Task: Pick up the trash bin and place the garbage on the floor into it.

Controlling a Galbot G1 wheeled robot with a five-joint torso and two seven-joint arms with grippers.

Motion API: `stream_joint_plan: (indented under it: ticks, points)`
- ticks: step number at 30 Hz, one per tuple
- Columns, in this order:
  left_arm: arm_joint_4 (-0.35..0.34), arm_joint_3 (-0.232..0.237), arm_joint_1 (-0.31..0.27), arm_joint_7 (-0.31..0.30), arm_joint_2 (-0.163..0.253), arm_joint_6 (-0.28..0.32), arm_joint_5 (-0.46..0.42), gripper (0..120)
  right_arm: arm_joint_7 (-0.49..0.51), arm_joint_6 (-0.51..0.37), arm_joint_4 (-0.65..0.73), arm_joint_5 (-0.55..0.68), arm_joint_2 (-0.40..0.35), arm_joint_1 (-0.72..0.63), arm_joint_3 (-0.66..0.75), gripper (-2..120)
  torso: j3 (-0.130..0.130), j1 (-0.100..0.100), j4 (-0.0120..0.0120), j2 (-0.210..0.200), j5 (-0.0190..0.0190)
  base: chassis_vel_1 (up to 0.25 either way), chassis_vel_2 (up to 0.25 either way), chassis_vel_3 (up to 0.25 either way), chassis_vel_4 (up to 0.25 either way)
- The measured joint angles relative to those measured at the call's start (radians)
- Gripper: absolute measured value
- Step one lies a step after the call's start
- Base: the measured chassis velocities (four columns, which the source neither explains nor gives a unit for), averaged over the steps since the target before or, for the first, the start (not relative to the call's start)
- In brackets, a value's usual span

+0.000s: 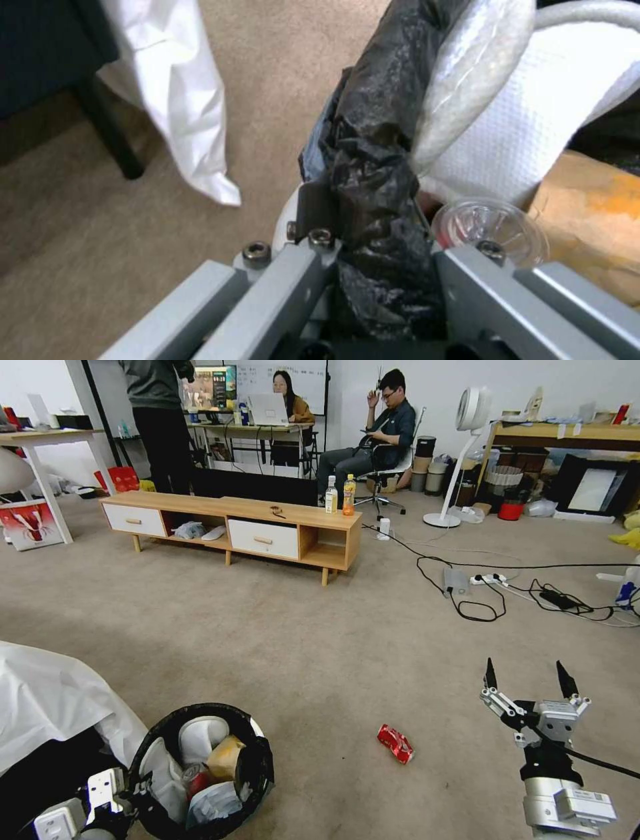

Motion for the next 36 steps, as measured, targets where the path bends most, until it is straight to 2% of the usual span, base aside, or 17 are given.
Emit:
stream_joint_plan:
  ticks: [16,19,22,23,25,26,27,29,30,31,32,33,34,36]
  points:
    - [0.007,-0.001,-0.005,0.0,-0.002,0.0,0.0,3,-0.006,0.002,-0.017,-0.001,-0.011,0.017,0.001,100,0.0,0.0,-0.0001,0.0,0.0001,-0.089,0.079,0.086,-0.094]
    - [0.011,-0.004,-0.007,0.0,-0.002,0.0,0.0,3,-0.005,-0.008,-0.028,0.001,-0.026,0.033,0.0,100,0.0,0.0,0.0001,0.0,0.0002,0.0,0.0,0.0,0.0]
    - [0.015,-0.01,-0.007,0.0,0.0,0.0,-0.001,3,0.014,-0.082,-0.035,0.054,-0.092,0.056,-0.028,100,0.0,0.0,0.0,0.0,0.0004,0.0,0.0,0.0,0.0]
    - [0.015,-0.01,-0.007,0.0,0.0,0.0,-0.001,3,0.014,-0.082,-0.035,0.054,-0.092,0.056,-0.028,100,0.0,0.0,0.0,0.0,0.0004,0.0,0.0,0.0,0.0]
    - [0.019,-0.015,-0.008,0.0,0.0,0.0,-0.002,3,0.042,-0.171,-0.035,0.13,-0.178,0.071,-0.06,100,0.0,0.0,-0.0001,0.0,0.0003,0.0,0.0,0.0,0.0]
    - [0.019,-0.015,-0.008,0.0,0.0,0.0,-0.002,3,0.042,-0.171,-0.035,0.13,-0.178,0.071,-0.06,100,0.0,0.0,-0.0001,0.0,0.0003,0.0,0.0,0.0,0.0]
    - [0.022,-0.018,-0.007,0.0,0.0,0.0,-0.002,3,0.072,-0.261,-0.03,0.22,-0.248,0.086,-0.085,100,0.0,0.0,0.0001,0.0,0.0,0.0,0.0,0.0,0.0]
    - [0.025,-0.022,-0.007,0.0,0.0,0.0,-0.002,3,0.118,-0.39,-0.031,0.373,-0.33,0.115,-0.128,100,0.0,0.0,0.0,0.0,0.0,0.0,0.0,0.0,0.0]
    - [0.025,-0.022,-0.007,0.0,0.0,0.0,-0.002,3,0.118,-0.39,-0.031,0.373,-0.33,0.115,-0.128,100,0.0,0.0,0.0,0.0,0.0,0.0,0.0,0.0,0.0]
    - [0.025,-0.024,-0.007,0.0,-0.001,0.0,-0.002,3,0.138,-0.461,-0.039,0.454,-0.37,0.137,-0.159,100,0.0,0.0,0.0001,0.0,0.0002,0.0,0.0,0.0,0.0]
    - [0.025,-0.024,-0.007,0.0,-0.001,0.0,-0.002,3,0.138,-0.461,-0.039,0.454,-0.37,0.137,-0.159,100,0.0,0.0,0.0001,0.0,0.0002,0.0,0.0,0.0,0.0]
    - [0.025,-0.026,-0.005,0.001,-0.001,0.0,-0.002,3,0.17,-0.534,-0.047,0.533,-0.401,0.161,-0.19,100,0.0,0.0,0.0,0.0,0.0003,0.0,0.0,0.0,0.0]
    - [0.025,-0.026,-0.005,0.001,-0.001,0.0,-0.002,3,0.17,-0.534,-0.047,0.533,-0.401,0.161,-0.19,100,0.0,0.0,0.0,0.0,0.0003,0.0,0.0,0.0,0.0]
    - [0.025,-0.03,-0.002,0.002,-0.001,0.0,-0.002,3,0.241,-0.707,-0.063,0.736,-0.45,0.231,-0.271,100,0.0,0.0,0.0002,0.0,0.0002,0.0,0.0,0.0,0.0]
